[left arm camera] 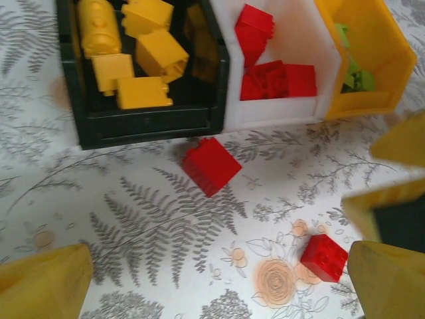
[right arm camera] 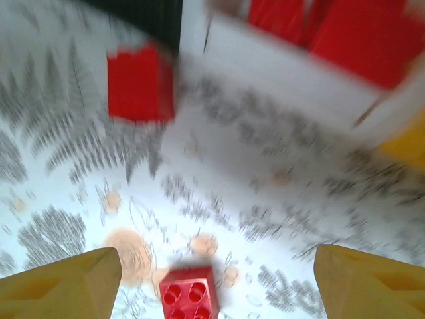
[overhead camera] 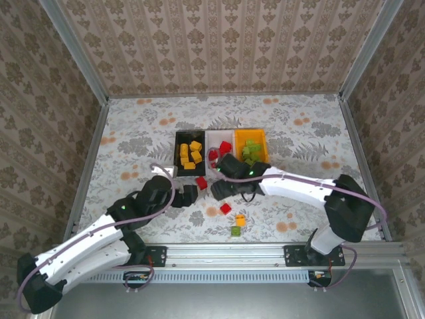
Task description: Sort the legos into containers by color
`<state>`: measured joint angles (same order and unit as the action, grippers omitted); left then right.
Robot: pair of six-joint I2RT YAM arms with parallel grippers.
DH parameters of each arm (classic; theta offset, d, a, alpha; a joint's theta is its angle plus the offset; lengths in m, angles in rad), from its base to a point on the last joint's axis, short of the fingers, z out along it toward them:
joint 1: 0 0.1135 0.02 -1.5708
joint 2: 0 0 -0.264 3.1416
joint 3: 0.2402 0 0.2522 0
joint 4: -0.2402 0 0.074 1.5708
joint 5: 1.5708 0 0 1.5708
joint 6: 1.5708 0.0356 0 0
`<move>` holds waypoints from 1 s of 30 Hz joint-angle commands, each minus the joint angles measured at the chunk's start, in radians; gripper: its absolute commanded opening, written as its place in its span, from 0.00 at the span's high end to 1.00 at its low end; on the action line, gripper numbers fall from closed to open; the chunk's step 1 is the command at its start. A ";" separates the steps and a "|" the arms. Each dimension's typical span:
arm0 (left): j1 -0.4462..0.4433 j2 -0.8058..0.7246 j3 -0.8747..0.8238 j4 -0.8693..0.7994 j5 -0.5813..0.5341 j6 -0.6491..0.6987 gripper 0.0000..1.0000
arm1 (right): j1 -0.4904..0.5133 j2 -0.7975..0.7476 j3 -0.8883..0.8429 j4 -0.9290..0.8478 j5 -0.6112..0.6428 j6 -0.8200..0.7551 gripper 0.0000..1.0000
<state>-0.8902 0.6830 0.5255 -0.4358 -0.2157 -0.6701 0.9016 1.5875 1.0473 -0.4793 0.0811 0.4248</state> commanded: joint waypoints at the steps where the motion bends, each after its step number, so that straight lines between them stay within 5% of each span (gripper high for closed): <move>1: 0.016 -0.060 -0.025 -0.084 -0.054 -0.039 0.00 | 0.061 0.070 -0.027 -0.016 -0.001 0.018 0.22; 6: 0.029 -0.081 -0.042 -0.100 -0.043 -0.051 0.00 | 0.110 0.137 -0.036 -0.010 0.045 0.050 0.26; 21: 0.050 -0.055 -0.052 -0.050 0.005 -0.041 0.00 | 0.119 0.096 -0.104 0.037 0.056 0.091 0.63; 26: 0.053 0.002 -0.034 -0.014 0.040 -0.009 0.00 | 0.045 -0.023 -0.096 0.027 0.069 0.071 0.66; 30: 0.054 0.079 0.000 0.033 0.083 0.033 0.00 | -0.109 -0.136 -0.060 0.008 0.073 0.043 0.67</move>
<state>-0.8425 0.7277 0.4812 -0.4545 -0.1757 -0.6872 0.8841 1.5330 0.9531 -0.4519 0.1268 0.4927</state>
